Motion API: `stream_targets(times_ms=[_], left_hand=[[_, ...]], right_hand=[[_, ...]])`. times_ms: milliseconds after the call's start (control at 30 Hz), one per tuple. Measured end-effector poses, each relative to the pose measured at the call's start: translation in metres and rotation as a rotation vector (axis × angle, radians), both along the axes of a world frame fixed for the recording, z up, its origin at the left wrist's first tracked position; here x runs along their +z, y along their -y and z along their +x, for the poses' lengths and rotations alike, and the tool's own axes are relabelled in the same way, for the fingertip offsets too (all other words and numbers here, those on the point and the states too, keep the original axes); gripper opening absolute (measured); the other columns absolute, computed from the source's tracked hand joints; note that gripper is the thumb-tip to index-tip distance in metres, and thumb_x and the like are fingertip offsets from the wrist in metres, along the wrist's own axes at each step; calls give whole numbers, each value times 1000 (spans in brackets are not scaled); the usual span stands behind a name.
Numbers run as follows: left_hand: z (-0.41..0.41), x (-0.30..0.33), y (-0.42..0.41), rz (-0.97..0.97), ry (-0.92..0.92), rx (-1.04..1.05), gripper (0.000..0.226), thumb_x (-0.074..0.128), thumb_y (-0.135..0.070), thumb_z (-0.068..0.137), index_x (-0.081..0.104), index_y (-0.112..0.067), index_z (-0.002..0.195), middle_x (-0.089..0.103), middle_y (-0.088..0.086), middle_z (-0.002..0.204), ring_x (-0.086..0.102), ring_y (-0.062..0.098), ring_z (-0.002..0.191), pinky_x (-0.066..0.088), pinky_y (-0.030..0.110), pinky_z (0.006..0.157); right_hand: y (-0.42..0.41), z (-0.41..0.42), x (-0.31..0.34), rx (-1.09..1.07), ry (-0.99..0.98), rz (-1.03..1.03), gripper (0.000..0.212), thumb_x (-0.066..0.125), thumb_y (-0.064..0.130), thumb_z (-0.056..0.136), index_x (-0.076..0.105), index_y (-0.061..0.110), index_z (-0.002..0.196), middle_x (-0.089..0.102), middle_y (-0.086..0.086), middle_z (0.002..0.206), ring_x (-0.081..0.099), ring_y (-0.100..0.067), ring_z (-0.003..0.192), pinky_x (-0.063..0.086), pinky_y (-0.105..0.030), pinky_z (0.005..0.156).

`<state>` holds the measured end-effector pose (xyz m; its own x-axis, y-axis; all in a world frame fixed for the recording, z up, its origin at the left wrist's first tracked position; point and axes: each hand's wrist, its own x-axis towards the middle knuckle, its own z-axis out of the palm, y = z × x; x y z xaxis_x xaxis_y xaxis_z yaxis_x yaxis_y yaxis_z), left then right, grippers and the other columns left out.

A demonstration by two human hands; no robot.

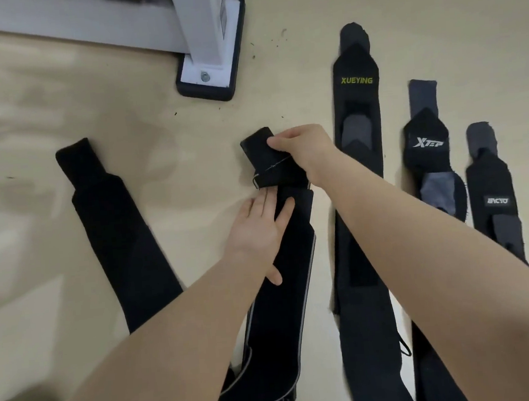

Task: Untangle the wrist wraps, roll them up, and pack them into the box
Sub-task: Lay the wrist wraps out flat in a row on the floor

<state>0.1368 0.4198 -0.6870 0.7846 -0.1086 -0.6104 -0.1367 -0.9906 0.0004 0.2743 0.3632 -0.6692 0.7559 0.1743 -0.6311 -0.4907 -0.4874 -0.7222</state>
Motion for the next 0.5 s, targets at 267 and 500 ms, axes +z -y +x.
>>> stream_targets(times_ms=[267, 500], left_hand=[[1, 1, 2, 8, -52, 24, 138, 77, -60, 61, -21, -14, 147, -32, 22, 150, -18, 32, 144, 8, 41, 119], [0, -1, -2, 14, -41, 38, 140, 76, -64, 58, -21, -18, 147, -33, 17, 151, -19, 29, 144, 5, 44, 119]], right_hand=[[22, 25, -3, 33, 288, -297, 23, 49, 26, 97, 61, 7, 89, 59, -5, 82, 59, -21, 86, 52, -33, 81], [43, -44, -9, 430, 543, -458, 41, 53, 13, 94, 44, 8, 134, 48, -12, 127, 52, -26, 113, 46, -33, 92]])
